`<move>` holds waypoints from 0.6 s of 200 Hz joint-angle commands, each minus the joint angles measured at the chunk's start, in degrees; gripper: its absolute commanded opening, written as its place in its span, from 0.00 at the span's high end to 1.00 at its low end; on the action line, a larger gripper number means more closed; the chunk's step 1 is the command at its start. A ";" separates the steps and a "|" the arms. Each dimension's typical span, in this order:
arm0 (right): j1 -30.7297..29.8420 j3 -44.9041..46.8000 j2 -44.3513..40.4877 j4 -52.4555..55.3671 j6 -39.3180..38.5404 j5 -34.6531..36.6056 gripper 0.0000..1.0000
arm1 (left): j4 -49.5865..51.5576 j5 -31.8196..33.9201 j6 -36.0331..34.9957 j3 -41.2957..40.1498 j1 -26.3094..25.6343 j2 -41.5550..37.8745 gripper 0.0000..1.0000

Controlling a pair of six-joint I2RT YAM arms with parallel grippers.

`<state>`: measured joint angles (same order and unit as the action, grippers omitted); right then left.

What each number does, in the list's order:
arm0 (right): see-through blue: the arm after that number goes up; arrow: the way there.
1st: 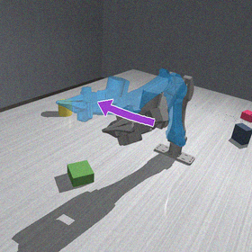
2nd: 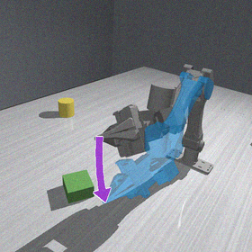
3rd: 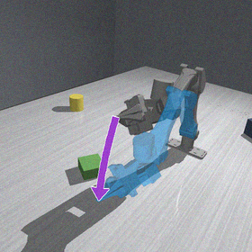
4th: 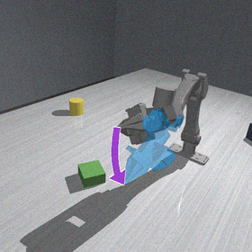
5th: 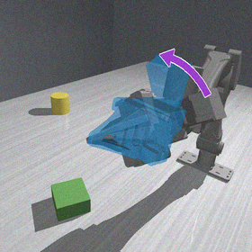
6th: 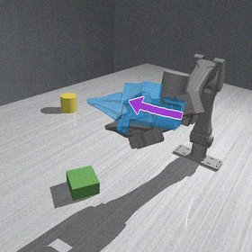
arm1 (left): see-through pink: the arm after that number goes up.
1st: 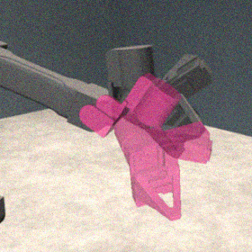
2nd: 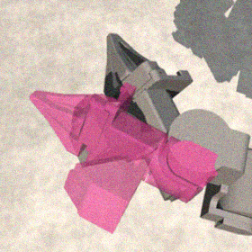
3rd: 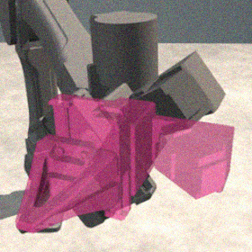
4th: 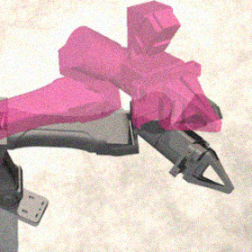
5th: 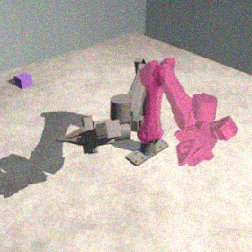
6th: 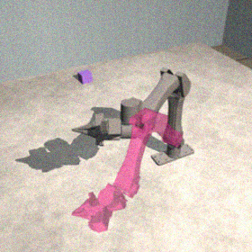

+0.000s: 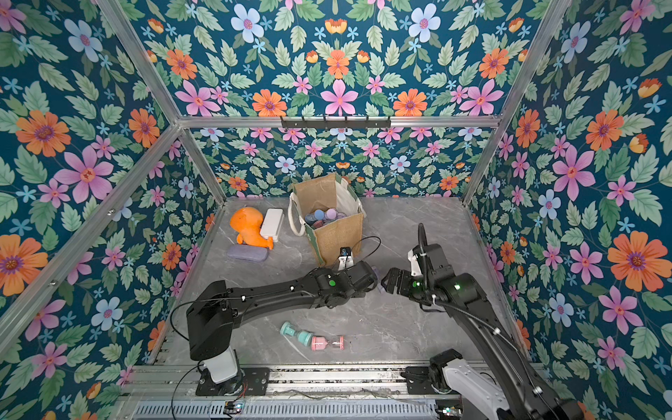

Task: Put the hourglass into the canvas bag
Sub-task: Pick up the hourglass from the center of the board.

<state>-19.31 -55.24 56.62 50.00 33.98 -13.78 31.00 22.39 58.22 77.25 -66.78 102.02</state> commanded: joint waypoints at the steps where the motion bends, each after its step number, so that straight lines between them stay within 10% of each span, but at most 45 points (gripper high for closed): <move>1: 0.49 -0.24 3.75 -4.34 -3.00 5.05 0.01 | -2.77 -0.31 -1.33 -2.30 0.98 -1.78 0.46; 120: -6.28 -9.20 39.87 -7.13 -15.22 8.14 0.12 | -8.44 -0.65 -0.04 -15.85 6.96 -12.59 0.43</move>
<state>-25.23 -62.87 92.05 41.82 21.17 -8.54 23.94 22.24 57.25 62.54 -60.66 90.37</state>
